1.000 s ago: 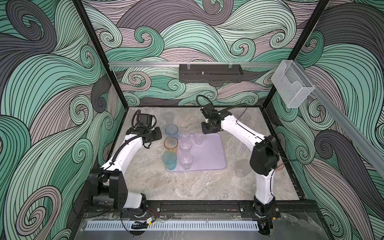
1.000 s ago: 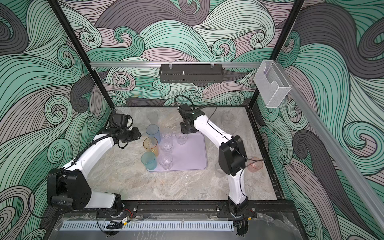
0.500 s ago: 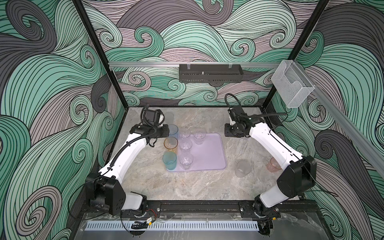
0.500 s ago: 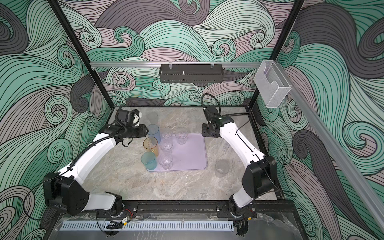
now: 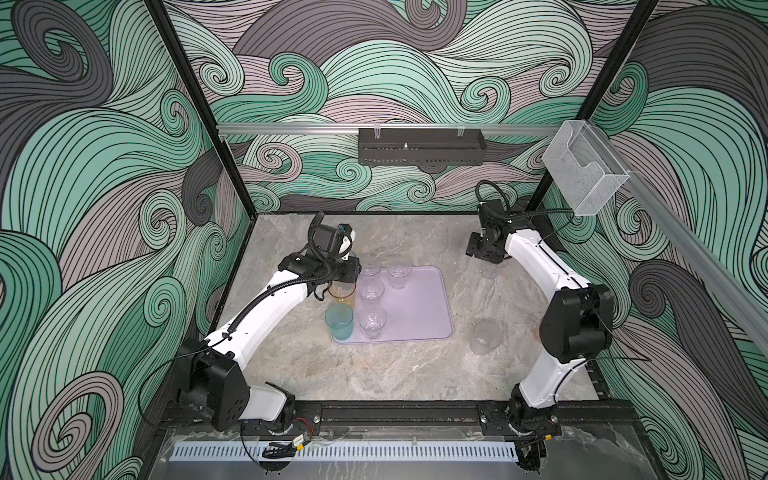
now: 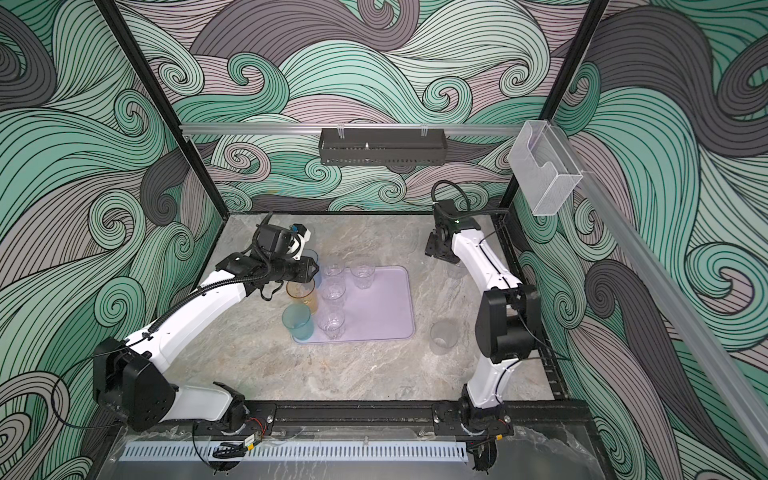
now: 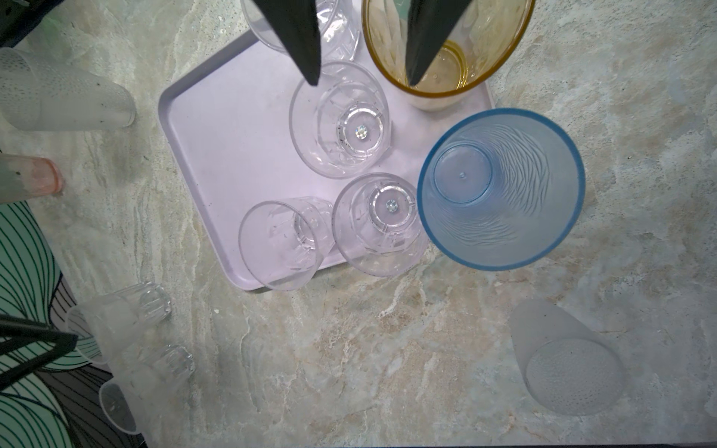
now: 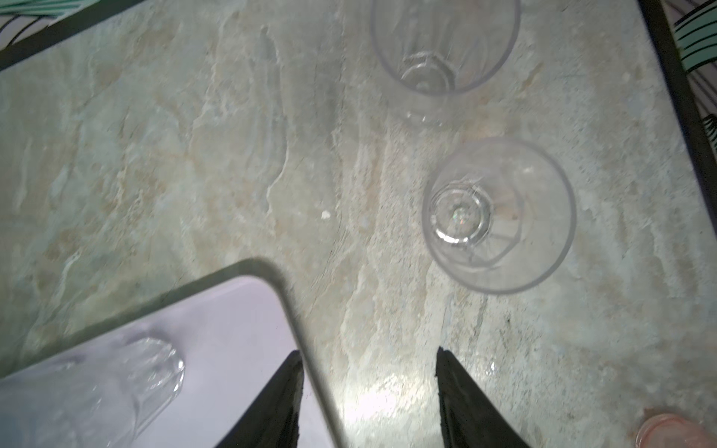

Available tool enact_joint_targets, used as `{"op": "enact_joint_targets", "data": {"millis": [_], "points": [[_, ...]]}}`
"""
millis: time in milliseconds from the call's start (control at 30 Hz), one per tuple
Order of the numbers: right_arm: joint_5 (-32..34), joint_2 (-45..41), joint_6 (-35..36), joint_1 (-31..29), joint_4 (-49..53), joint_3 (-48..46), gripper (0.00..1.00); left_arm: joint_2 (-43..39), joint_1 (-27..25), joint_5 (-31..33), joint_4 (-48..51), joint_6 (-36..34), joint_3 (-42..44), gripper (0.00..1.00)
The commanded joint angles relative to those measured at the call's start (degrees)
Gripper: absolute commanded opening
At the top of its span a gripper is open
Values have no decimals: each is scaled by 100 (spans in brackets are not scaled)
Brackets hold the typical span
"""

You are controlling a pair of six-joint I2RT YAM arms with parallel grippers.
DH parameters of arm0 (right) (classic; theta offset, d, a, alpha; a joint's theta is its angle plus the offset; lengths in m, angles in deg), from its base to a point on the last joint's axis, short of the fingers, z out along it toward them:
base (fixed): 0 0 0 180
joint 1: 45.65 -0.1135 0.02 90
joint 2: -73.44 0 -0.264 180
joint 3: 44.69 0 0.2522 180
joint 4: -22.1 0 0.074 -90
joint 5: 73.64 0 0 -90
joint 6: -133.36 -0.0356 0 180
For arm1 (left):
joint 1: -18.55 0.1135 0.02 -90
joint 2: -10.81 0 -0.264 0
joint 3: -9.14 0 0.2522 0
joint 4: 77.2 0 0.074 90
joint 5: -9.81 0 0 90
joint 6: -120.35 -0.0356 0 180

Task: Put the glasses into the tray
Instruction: 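Move the right gripper to a clear cup beyond the tray and close on it, then carry the clear cup with the right gripper onto the tray among the clear cups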

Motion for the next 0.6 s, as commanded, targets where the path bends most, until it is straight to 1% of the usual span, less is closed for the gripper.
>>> {"op": "enact_joint_targets", "data": {"millis": [0,133,367,467,567], "points": [[537,235,58,184,-3,274,57,78,-18,9,-104,-71,49,40],[822,691,298,211,197,664,57,148,-14,18,-107,-29,49,40],[769,1284,418,282,217,914,54,176,-13,91,-25,45,14,41],[679,1467,421,308,211,1006,49,343,-16,191,12,84,22,41],[580,1605,423,308,203,1060,41,353,-13,221,25,84,15,41]]}}
